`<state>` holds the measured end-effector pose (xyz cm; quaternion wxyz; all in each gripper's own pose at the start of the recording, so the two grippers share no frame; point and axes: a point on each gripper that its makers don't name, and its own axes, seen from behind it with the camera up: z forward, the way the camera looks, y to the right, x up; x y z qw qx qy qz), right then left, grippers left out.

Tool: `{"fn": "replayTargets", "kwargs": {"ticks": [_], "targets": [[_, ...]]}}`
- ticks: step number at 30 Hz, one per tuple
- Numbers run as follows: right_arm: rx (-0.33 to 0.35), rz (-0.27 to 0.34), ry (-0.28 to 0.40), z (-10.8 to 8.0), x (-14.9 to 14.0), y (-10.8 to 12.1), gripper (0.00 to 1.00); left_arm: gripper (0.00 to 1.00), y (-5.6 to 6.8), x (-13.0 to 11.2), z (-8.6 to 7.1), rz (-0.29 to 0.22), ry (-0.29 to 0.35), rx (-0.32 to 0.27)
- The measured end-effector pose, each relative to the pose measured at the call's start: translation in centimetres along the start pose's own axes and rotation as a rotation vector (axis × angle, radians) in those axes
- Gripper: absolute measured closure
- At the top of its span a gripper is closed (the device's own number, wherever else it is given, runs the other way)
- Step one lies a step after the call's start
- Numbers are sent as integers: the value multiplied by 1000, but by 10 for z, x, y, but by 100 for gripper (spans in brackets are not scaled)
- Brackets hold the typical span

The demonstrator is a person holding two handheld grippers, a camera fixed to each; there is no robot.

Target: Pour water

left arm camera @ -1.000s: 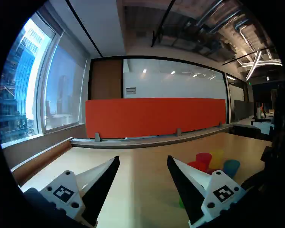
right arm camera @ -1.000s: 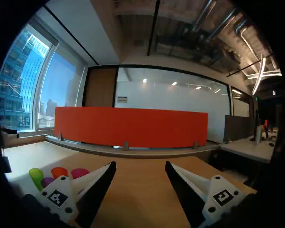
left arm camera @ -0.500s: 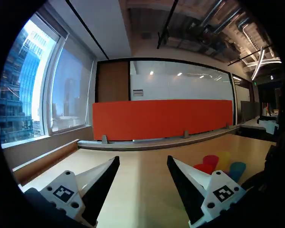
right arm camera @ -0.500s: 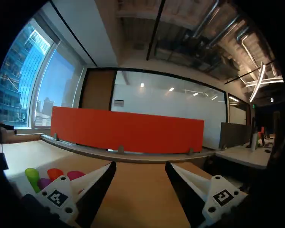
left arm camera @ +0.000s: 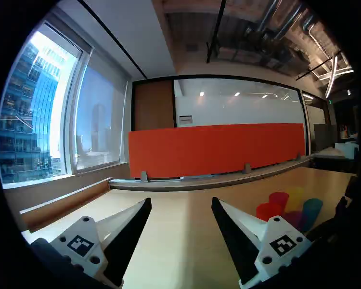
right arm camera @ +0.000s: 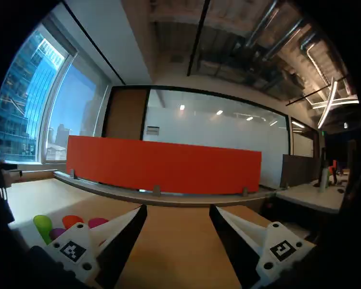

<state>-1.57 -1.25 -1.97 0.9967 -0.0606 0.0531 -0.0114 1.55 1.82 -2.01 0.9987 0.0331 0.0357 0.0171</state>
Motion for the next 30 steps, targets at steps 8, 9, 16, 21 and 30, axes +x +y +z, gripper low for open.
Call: {"fn": "replayTargets", "kwargs": {"ticks": [8,9,16,21,30], "targets": [[19,63,-11,3,-4,-4,0,8,-5,-17,5,-7,-7,0],[21,69,-11,3,-4,-4,0,8,-6,-20,6,-7,-8,0],[34,98,-6,1,2,-8,0,8,-12,-36,11,-10,-19,4],[34,92,-10,1,3,-9,0,8,-14,-44,14,-16,-20,-4],[42,77,-9,2,2,-14,0,8,-16,-53,19,-38,-30,-12]]}}
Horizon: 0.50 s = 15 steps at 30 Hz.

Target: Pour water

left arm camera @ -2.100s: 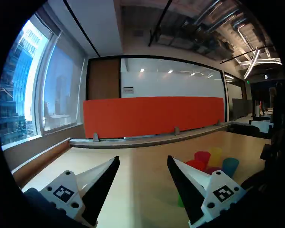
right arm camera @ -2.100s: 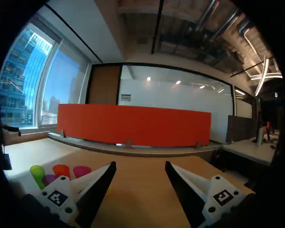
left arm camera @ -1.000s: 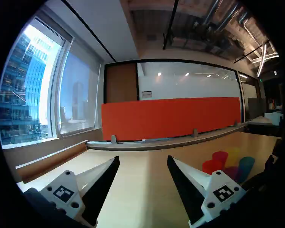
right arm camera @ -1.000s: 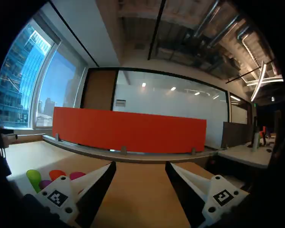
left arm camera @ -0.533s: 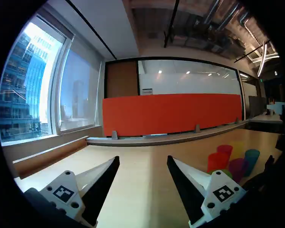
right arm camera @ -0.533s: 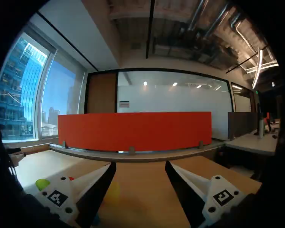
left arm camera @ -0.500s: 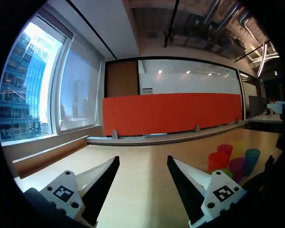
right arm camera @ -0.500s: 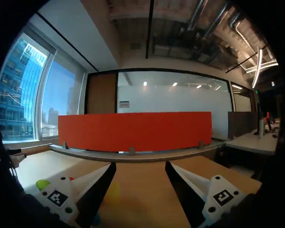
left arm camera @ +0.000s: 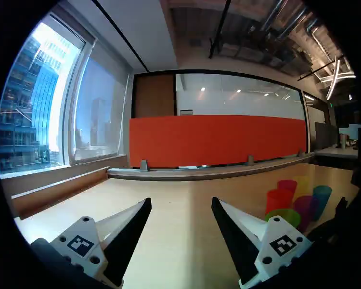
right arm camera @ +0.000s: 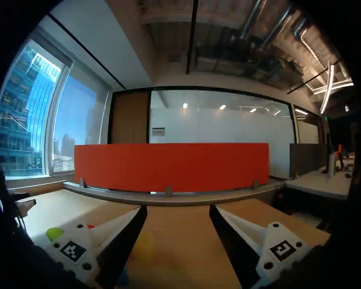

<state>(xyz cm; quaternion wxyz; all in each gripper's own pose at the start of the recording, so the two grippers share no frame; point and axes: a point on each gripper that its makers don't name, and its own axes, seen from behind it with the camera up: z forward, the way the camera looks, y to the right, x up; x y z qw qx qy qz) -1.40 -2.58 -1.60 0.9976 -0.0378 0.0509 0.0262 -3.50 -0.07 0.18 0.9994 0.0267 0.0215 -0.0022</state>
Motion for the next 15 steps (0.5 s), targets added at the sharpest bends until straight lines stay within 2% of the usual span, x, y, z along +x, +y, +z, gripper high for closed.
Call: {"fn": "replayTargets", "kwargs": {"ticks": [5,15], "targets": [[4,-8,3,1,1,-3,0,7,-2,-2,1,-21,-3,-4],[4,-7,9,1,7,-3,0,8,1,-5,2,-19,-17,-10]]}}
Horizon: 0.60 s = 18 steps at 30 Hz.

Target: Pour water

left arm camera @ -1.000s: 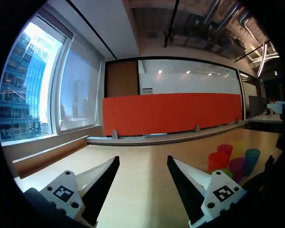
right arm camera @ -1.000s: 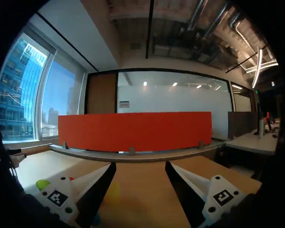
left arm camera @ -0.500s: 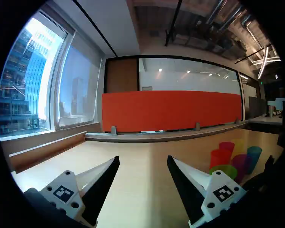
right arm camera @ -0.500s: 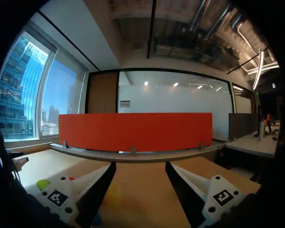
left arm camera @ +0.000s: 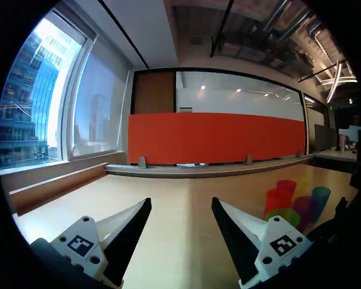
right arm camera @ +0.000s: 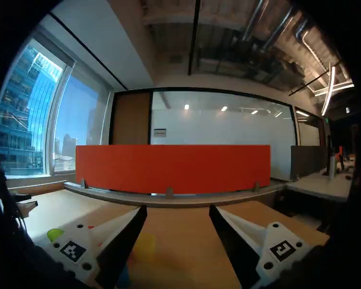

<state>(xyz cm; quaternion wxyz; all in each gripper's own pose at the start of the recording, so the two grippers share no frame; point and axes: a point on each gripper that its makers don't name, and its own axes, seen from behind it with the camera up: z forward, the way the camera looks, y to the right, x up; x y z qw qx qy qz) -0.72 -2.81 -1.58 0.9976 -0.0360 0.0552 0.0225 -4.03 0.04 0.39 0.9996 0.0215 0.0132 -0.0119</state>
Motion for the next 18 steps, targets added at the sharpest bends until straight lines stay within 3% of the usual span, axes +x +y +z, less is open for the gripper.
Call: {"fn": "replayTargets", "kwargs": {"ticks": [18], "targets": [[13,-8,34,-9,7,8,0,7,1,-2,1,2,-2,0]]}}
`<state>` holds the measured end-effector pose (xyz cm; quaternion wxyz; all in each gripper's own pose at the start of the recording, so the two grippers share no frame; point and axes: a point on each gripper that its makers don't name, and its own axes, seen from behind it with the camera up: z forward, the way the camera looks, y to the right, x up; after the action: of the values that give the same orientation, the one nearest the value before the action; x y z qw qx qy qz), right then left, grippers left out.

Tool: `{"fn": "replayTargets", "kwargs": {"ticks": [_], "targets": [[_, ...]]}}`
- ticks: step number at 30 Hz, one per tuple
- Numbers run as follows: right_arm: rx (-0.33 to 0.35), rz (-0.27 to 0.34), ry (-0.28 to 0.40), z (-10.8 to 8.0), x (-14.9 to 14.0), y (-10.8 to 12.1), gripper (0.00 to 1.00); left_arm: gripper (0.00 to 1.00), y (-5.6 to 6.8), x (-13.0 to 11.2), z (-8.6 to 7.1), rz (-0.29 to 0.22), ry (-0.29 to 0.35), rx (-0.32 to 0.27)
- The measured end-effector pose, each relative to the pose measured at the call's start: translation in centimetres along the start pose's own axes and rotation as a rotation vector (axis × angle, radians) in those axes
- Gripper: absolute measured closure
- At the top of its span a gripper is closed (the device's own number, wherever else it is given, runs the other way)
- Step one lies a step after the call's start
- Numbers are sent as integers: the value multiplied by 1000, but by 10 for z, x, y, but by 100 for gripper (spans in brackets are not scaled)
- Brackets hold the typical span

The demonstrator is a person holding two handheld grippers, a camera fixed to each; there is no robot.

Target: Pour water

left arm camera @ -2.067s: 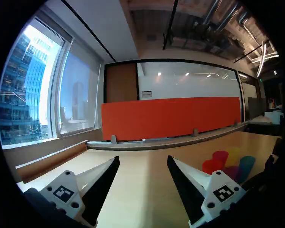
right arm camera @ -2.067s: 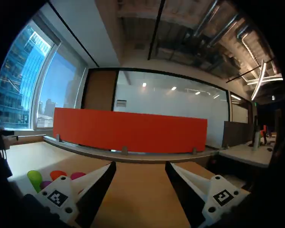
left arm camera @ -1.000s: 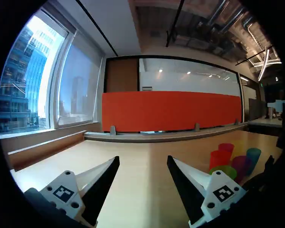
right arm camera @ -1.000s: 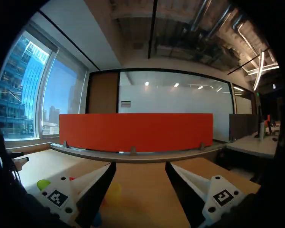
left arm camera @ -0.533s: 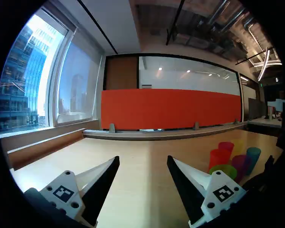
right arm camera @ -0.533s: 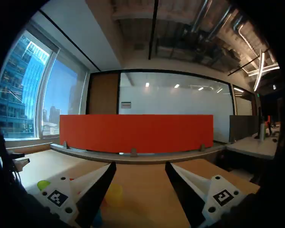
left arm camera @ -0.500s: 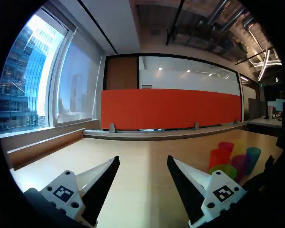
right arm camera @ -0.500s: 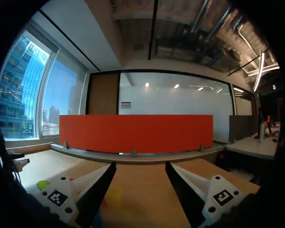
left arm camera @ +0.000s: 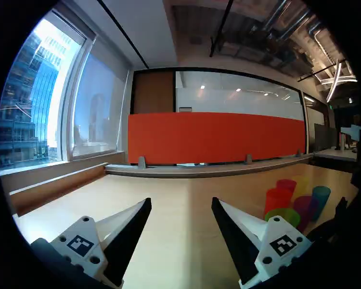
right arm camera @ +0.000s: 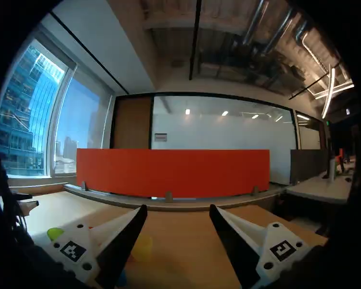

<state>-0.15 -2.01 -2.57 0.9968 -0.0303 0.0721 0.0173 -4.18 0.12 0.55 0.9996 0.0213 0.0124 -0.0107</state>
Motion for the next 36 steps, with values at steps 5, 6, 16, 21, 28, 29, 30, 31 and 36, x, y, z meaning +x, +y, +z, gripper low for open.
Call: {"fn": "replayTargets", "kwargs": {"ticks": [5,6,16,21,28,29,30,31,36], "targets": [[-4,-11,3,1,-6,4,0,8,0,0,0,0,0,0],[-8,-14,4,1,-7,6,0,8,0,0,0,0,0,0],[-17,-9,9,11,-26,7,0,8,-1,0,-1,0,0,0],[-7,44,-12,15,-44,3,0,7,0,0,0,0,0,0],[-20,81,-47,16,-69,10,0,8,0,0,1,0,0,0],[-20,78,-45,16,-71,11,1,8,0,0,1,0,0,0],[-18,73,-43,15,-72,11,1,8,0,0,1,0,0,0],[-15,66,-41,15,-73,11,1,8,0,0,1,0,0,0],[-4,32,-37,14,-78,10,1,8,-1,-1,0,0,0,0]]}}
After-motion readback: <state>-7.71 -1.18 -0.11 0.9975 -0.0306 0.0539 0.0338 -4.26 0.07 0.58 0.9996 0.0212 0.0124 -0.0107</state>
